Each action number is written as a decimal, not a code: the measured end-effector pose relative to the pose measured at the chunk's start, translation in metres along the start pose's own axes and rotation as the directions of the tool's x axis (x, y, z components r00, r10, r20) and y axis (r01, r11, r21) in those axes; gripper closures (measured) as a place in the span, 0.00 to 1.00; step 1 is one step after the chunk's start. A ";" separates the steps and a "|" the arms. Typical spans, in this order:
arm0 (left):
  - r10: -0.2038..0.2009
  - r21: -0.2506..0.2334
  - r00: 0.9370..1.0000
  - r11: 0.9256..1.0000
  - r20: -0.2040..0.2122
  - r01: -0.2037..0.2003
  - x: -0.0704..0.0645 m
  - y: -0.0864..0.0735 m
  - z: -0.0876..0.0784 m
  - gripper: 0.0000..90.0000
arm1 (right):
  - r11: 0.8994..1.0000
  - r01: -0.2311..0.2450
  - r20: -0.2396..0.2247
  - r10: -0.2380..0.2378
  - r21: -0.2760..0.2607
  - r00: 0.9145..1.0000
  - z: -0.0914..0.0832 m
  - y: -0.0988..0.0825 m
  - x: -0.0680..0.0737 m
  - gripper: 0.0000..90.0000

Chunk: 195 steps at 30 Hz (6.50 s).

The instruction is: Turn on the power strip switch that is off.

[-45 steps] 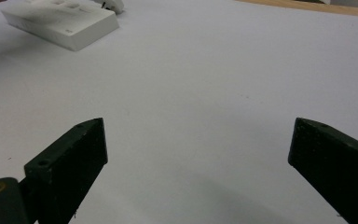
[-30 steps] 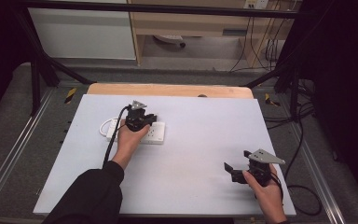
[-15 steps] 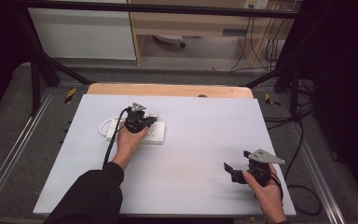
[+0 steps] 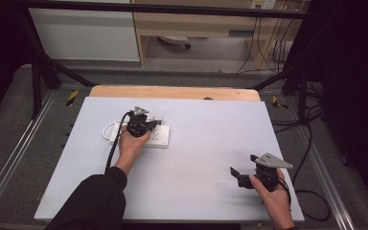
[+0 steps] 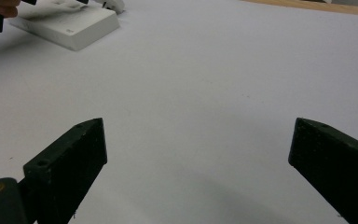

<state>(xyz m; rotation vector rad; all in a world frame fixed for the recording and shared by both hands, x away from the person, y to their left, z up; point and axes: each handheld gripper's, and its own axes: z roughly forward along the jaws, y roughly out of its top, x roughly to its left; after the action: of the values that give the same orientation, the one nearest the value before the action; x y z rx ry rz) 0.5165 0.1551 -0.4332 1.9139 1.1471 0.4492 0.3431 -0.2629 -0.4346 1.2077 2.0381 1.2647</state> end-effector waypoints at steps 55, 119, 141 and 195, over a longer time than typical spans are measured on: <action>-0.002 -0.010 1.000 1.000 0.013 0.002 0.001 -0.006 0.000 1.00 | 1.000 0.000 -0.009 0.000 0.005 1.000 0.000 0.000 0.001 0.05; -0.013 -0.088 1.000 0.996 0.025 0.015 0.004 -0.006 -0.004 0.92 | 1.000 0.000 -0.011 0.000 -0.001 1.000 -0.001 0.001 0.001 0.05; -0.014 -0.091 0.999 0.996 0.042 0.018 0.001 -0.004 -0.009 0.83 | 1.000 0.000 -0.014 0.000 0.002 1.000 0.000 0.000 0.001 0.05; -0.012 -0.134 0.993 0.991 0.119 0.028 -0.008 -0.033 -0.102 0.10 | 1.000 0.004 -0.021 -0.004 0.013 1.000 0.001 0.000 0.002 0.04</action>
<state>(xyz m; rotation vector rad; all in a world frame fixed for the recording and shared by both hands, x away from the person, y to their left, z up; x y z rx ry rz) 0.4271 0.2041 -0.3996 1.7855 1.0313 0.3879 0.3430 -0.2607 -0.4347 1.2000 2.0661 1.2696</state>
